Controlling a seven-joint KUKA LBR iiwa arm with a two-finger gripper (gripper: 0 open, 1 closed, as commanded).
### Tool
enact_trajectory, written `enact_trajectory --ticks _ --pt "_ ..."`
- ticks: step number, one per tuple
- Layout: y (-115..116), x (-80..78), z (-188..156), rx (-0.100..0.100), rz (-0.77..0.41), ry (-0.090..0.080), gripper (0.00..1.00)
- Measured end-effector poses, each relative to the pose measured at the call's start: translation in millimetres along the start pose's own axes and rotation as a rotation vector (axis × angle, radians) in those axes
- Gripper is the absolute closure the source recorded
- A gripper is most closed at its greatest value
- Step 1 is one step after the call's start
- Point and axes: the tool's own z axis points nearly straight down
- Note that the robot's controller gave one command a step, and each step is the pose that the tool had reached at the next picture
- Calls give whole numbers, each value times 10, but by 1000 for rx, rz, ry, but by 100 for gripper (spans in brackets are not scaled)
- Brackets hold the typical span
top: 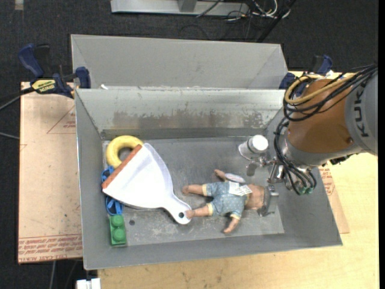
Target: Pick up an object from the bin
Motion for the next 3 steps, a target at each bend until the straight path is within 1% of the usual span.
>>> enact_trajectory --ticks 1,2,3 --pt "2 -19 -44 1 -2 -8 0" --pt "277 125 619 -1 -370 -2 100" --pt "277 125 618 -1 -371 -2 100"
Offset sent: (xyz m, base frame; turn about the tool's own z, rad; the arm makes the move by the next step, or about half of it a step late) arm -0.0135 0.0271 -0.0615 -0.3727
